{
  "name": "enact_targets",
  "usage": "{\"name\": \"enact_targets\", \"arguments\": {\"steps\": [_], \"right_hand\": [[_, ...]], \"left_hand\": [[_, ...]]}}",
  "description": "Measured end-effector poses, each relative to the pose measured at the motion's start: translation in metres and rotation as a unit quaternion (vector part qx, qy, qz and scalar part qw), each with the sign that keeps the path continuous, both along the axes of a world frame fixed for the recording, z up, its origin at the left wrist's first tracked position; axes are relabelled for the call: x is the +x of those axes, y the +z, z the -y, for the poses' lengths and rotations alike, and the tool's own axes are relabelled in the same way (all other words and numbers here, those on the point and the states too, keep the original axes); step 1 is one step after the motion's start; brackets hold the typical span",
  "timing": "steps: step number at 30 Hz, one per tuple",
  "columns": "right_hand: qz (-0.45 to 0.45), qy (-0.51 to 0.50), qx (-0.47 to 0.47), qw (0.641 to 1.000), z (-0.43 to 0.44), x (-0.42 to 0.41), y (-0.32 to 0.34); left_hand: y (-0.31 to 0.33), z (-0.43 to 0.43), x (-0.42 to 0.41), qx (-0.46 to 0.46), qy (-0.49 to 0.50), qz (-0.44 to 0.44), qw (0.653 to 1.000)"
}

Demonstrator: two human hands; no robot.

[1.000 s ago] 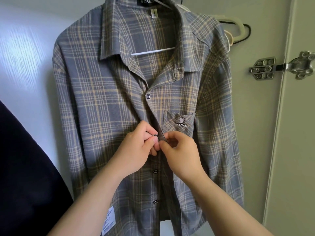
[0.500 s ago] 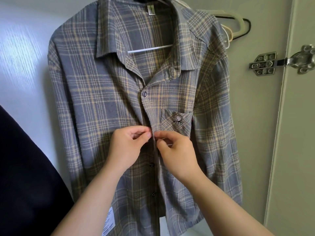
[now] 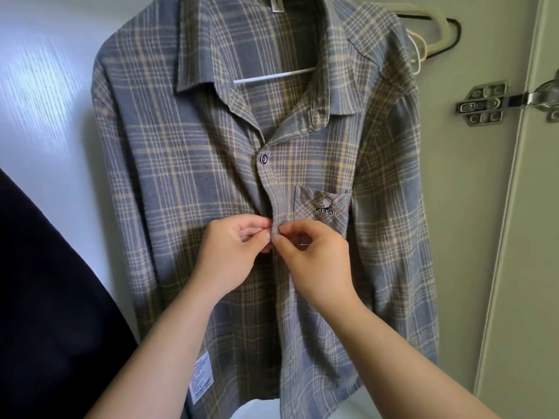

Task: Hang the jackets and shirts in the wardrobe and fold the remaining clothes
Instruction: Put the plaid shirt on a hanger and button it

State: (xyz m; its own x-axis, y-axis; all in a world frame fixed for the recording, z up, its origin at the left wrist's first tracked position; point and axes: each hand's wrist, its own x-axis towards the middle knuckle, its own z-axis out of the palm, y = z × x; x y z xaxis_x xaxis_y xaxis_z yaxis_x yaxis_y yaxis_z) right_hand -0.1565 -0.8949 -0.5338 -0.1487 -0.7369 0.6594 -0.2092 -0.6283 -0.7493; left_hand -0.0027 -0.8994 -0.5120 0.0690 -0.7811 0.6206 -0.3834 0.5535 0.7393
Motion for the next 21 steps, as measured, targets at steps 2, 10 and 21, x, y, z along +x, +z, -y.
{"name": "enact_targets", "arguments": {"steps": [2,10,21], "right_hand": [[-0.009,-0.012,-0.005,1.000,0.003,0.000,0.001],[-0.070,-0.050,-0.023,0.996,0.012,0.005,0.002],[-0.065,-0.023,-0.036,0.997,0.009,0.005,0.000]], "left_hand": [[-0.001,0.000,-0.002,0.014,-0.019,-0.017,1.000],[-0.001,-0.001,-0.013,0.019,0.034,0.003,0.999],[0.002,0.006,-0.010,0.088,0.030,-0.107,0.990]]}}
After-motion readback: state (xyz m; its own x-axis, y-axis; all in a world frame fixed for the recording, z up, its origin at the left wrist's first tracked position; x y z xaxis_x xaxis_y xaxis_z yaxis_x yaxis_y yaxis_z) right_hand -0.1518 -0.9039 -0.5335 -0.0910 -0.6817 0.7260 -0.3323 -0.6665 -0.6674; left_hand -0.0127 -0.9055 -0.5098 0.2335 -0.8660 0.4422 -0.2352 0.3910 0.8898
